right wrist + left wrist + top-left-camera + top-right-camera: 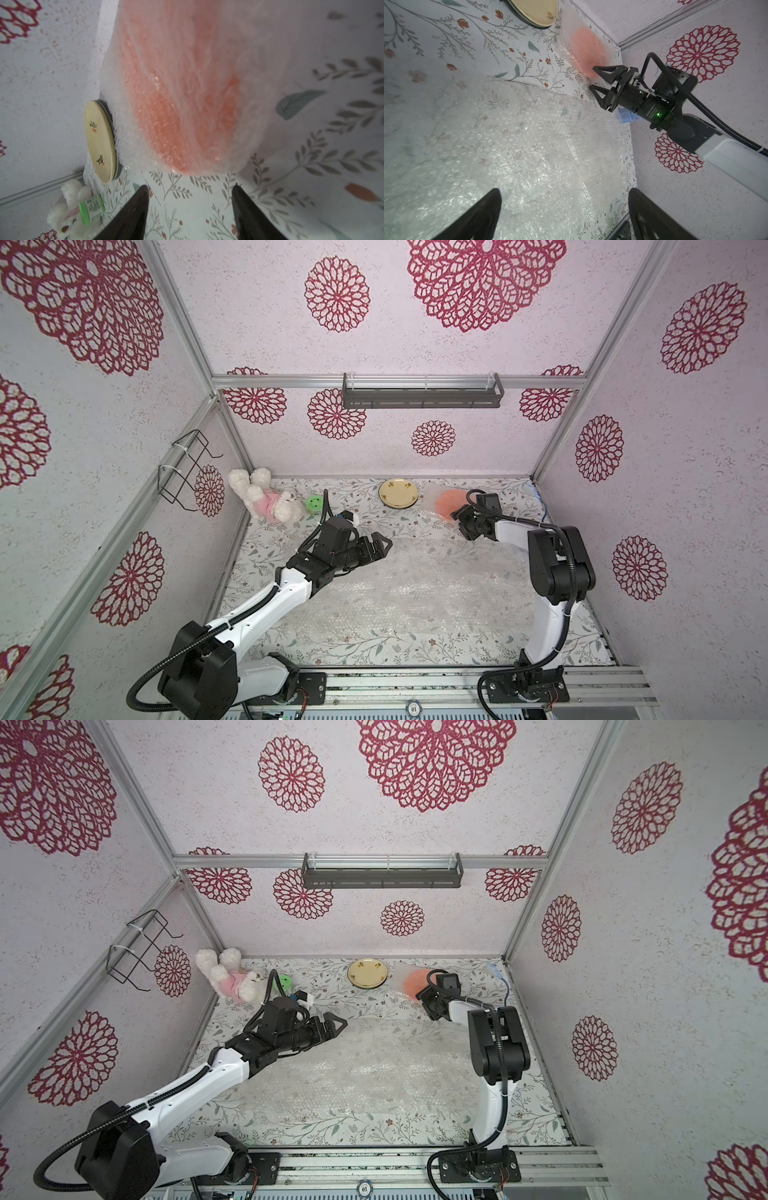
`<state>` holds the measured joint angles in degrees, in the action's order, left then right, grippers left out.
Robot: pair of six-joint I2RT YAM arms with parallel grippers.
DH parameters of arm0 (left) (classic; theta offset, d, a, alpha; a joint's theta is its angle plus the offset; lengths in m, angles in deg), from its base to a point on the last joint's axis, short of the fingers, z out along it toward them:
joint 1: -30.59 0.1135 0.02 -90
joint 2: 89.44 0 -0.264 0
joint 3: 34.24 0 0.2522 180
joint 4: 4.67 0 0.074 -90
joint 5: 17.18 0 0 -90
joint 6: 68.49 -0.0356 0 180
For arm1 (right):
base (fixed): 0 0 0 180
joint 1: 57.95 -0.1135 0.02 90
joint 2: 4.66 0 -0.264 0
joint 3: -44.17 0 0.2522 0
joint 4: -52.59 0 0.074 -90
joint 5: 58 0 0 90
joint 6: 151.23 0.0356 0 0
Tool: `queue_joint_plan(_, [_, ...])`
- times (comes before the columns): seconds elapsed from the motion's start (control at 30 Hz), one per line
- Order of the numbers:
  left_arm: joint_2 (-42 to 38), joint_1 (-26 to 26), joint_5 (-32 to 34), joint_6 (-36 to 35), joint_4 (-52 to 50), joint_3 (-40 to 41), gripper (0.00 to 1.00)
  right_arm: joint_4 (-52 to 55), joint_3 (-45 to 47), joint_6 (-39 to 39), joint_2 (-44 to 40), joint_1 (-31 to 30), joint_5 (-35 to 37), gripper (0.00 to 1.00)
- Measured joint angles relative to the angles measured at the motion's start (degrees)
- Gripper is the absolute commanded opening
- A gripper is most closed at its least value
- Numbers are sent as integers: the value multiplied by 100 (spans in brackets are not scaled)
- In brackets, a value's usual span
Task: Unpack dinner plates from bubble wrap
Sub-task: Pick up the bubble wrap from the center of the board.
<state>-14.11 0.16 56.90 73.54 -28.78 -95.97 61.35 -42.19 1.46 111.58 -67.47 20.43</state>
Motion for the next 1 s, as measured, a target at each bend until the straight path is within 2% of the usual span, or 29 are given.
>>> queue_joint_plan(0.23, [457,33,-278,7,229,90,97,-101,-411,442,481,39,131,37])
queue_joint_plan(0.53, [474,214,-531,61,544,210,97,-129,-678,809,723,70,243,23])
queue_joint_plan(0.77, [-13,479,-540,129,507,586,97,-452,-643,1176,780,116,256,1])
queue_joint_plan(1.0, [-522,555,-352,129,494,852,97,-540,-387,1086,592,229,125,0])
